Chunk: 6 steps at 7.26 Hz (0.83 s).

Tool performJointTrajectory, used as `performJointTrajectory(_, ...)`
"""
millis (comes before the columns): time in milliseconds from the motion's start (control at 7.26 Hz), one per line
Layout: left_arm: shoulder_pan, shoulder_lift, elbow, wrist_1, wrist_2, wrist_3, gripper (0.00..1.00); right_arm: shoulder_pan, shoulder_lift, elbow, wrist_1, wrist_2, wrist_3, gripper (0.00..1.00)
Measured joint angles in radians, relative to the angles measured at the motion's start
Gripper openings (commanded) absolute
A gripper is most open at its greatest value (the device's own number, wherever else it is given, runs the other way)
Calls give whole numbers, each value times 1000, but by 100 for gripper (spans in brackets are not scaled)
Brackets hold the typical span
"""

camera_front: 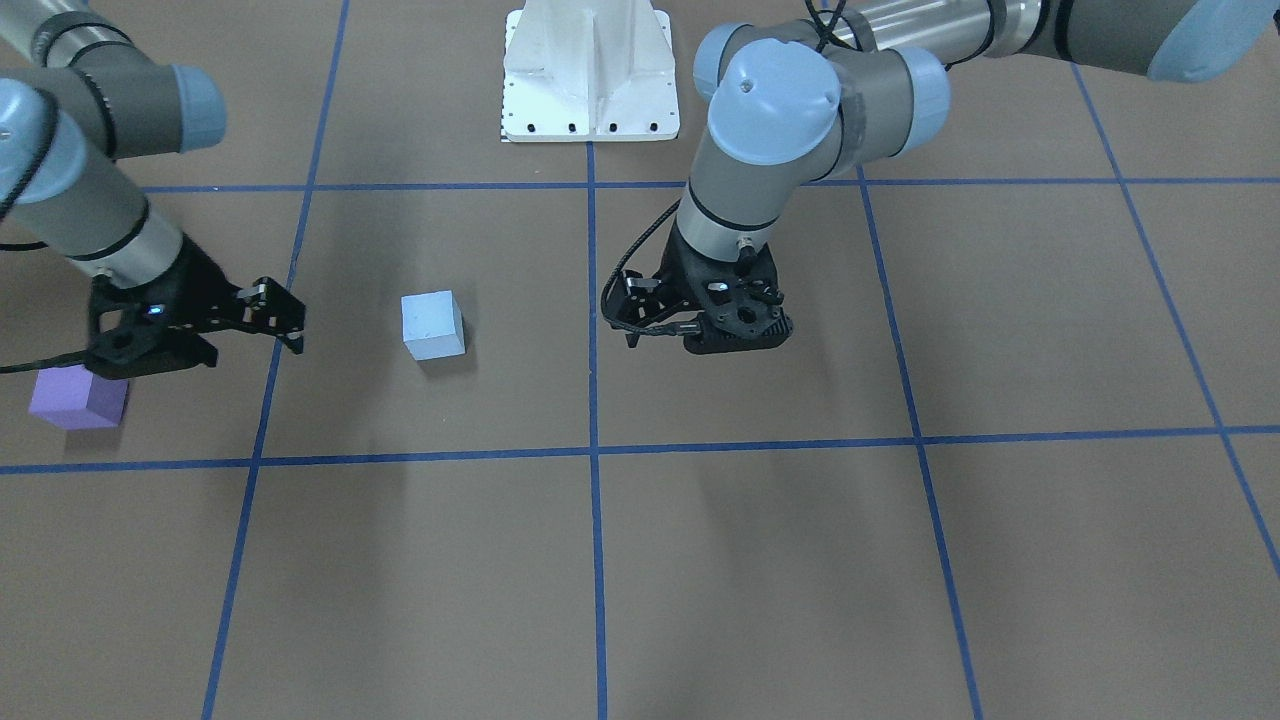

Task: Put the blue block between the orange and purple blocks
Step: 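Release the light blue cube at center while the right gripper approaches it, then lower the right gripper onto the light blue cube and grasp it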

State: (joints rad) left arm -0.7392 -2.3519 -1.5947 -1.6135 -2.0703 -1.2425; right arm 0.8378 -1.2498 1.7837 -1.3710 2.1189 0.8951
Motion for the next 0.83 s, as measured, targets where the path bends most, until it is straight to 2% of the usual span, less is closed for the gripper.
performJointTrajectory(413,-19,71,-19,-8,-9,55,100,-172,70,-18,4,-141,108,99)
performJointTrajectory(826,-19,97,-20,-35,-8,58,100,-216,85,-27,4,-178,139,99)
